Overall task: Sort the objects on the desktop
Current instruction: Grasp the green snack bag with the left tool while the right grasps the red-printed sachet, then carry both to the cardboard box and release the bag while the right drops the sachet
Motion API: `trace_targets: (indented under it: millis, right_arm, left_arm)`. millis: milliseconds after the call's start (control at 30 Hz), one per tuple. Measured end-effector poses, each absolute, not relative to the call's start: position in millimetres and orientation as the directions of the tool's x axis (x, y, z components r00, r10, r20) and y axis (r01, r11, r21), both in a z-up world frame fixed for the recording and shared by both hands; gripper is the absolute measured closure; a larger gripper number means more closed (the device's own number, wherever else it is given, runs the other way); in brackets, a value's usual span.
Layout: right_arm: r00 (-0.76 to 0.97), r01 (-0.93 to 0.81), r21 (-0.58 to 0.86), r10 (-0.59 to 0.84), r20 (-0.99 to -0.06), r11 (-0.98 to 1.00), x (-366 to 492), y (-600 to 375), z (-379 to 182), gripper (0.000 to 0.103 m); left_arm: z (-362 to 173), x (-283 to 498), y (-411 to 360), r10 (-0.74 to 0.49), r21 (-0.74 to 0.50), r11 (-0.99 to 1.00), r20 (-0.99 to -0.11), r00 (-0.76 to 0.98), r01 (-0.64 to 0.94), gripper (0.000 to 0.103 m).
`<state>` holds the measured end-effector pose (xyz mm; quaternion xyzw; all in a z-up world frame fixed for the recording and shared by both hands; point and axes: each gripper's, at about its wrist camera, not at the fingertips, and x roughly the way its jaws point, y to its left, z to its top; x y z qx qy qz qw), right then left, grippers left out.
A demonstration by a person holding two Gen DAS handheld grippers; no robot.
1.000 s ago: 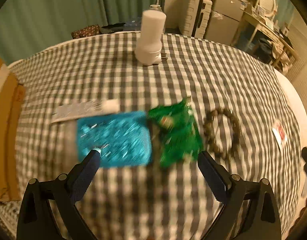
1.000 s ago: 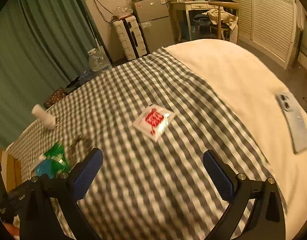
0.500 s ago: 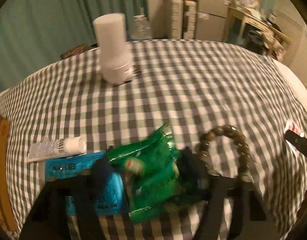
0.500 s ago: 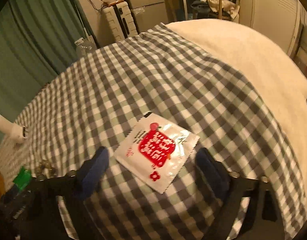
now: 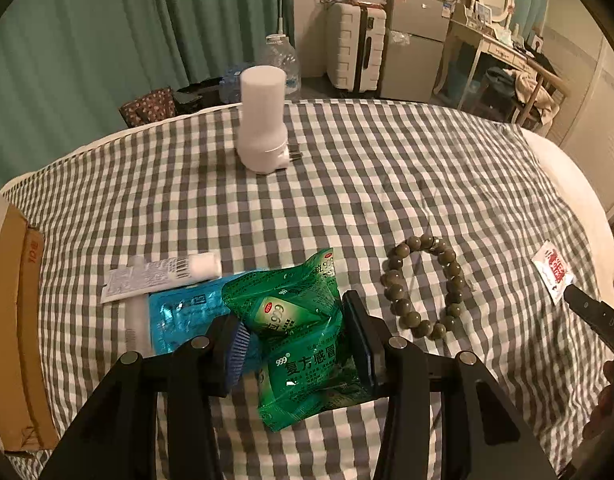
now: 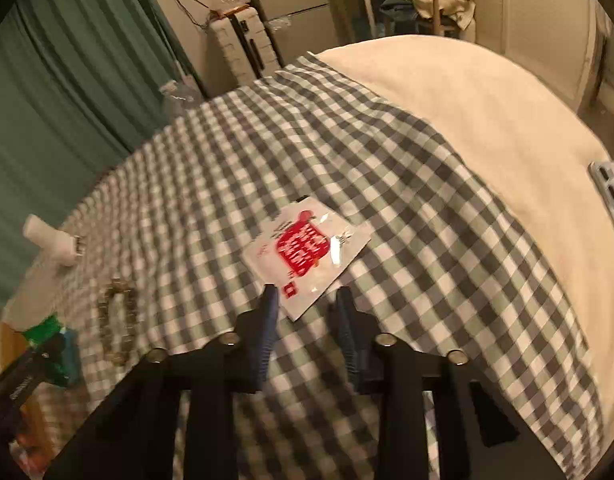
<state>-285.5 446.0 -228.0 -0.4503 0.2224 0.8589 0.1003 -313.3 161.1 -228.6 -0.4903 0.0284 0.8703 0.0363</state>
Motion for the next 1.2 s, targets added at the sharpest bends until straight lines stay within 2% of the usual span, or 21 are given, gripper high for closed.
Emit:
trace_targets:
  millis: [67, 100, 133, 200, 400, 467, 500, 567, 700, 767, 800, 867, 900, 967, 1000, 1067, 1100, 1200]
  right_arm:
    - [-0.577, -0.366, 0.304, -0.042, -0.816, -0.879, -283.0, 445.3, -227.3, 0.079]
    - [-0.577, -0.366, 0.309, -0.046, -0.815, -0.878, -283.5, 446.5, -227.5, 0.073]
    - [-0.582, -0.367, 0.316, -0.049, -0.812, -0.875, -287.2, 446.8, -226.7, 0.058]
    - [-0.604, -0.383, 0.316, -0.023, -0.796, -0.868, -293.6, 450.1, -227.4, 0.037]
    - [-0.568, -0.391, 0.267, 0.003, -0.823, -0.881, -330.8, 449.5, -248.8, 0.035]
    - [-0.602, -0.383, 0.274, 0.013, -0.799, -0.882, -334.6, 447.8, -255.0, 0.021]
    - [-0.618, -0.370, 0.293, -0.002, -0.786, -0.882, -335.6, 447.0, -258.1, 0.011]
    - [-0.633, -0.355, 0.304, -0.012, -0.774, -0.884, -336.7, 443.9, -261.5, 0.002]
    - [-0.559, -0.295, 0.120, 0.070, -0.826, -0.948, -348.4, 421.4, -266.0, 0.000]
    - [-0.558, -0.297, 0.116, 0.073, -0.827, -0.948, -347.9, 420.7, -266.3, 0.000]
    - [-0.559, -0.309, 0.124, 0.075, -0.825, -0.943, -346.0, 423.1, -264.9, 0.006]
    - [-0.553, -0.365, 0.110, 0.120, -0.824, -0.925, -339.2, 430.0, -258.3, 0.038]
    - [-0.559, -0.389, 0.112, 0.138, -0.818, -0.914, -334.2, 434.5, -253.5, 0.066]
    - [-0.566, -0.392, 0.170, 0.091, -0.819, -0.904, -327.5, 441.9, -250.0, 0.071]
    - [-0.571, -0.393, 0.176, 0.090, -0.816, -0.902, -321.0, 443.1, -245.9, 0.080]
    - [-0.573, -0.384, 0.177, 0.084, -0.815, -0.906, -311.2, 442.2, -237.3, 0.084]
    - [-0.581, -0.368, 0.189, 0.066, -0.811, -0.910, -302.4, 438.8, -228.8, 0.100]
    - [-0.624, -0.341, 0.223, 0.042, -0.780, -0.913, -277.8, 427.0, -200.5, 0.100]
  left_arm:
    - [-227.9, -311.7, 159.3, 0.037, 0.010, -0.996, -0.855, -0.517, -0.089, 0.057]
    - [-229.3, -312.1, 161.0, 0.036, 0.012, -0.996, -0.855, -0.517, -0.089, 0.057]
    - [-231.1, -310.3, 161.7, 0.035, 0.014, -0.996, -0.855, -0.517, -0.091, 0.057]
    - [-235.7, -314.6, 170.1, 0.031, 0.019, -0.996, -0.857, -0.515, -0.092, 0.057]
    - [-250.9, -336.8, 184.6, 0.050, -0.007, -0.996, -0.867, -0.496, -0.088, 0.057]
    - [-256.4, -341.6, 189.0, 0.052, -0.007, -0.996, -0.873, -0.484, -0.093, 0.057]
    - [-259.1, -342.8, 190.3, 0.051, -0.006, -0.995, -0.878, -0.477, -0.095, 0.057]
    - [-263.2, -343.2, 191.0, 0.057, -0.011, -0.995, -0.885, -0.462, -0.101, 0.057]
    - [-264.6, -338.3, 185.6, 0.057, -0.015, -0.995, -0.889, -0.454, -0.096, 0.057]
    - [-262.8, -332.7, 180.3, 0.064, -0.026, -0.995, -0.892, -0.448, -0.091, 0.057]
    - [-260.5, -329.8, 177.6, 0.064, -0.025, -0.996, -0.891, -0.449, -0.091, 0.057]
    - [-254.9, -324.6, 173.0, 0.062, -0.021, -0.995, -0.889, -0.455, -0.093, 0.057]
    - [-251.3, -321.4, 170.8, 0.060, -0.019, -0.995, -0.887, -0.458, -0.094, 0.057]
    - [-243.5, -317.3, 165.4, 0.059, -0.018, -0.995, -0.884, -0.463, -0.093, 0.057]
    - [-238.1, -315.5, 162.6, 0.060, -0.018, -0.996, -0.881, -0.468, -0.093, 0.057]
    - [-222.4, -309.7, 157.2, 0.067, -0.022, -0.995, -0.871, -0.487, -0.098, 0.057]
    - [-214.5, -306.8, 153.5, 0.068, -0.020, -0.995, -0.865, -0.496, -0.101, 0.057]
    - [-188.1, -295.9, 145.6, 0.092, -0.046, -0.994, -0.848, -0.522, -0.101, 0.057]
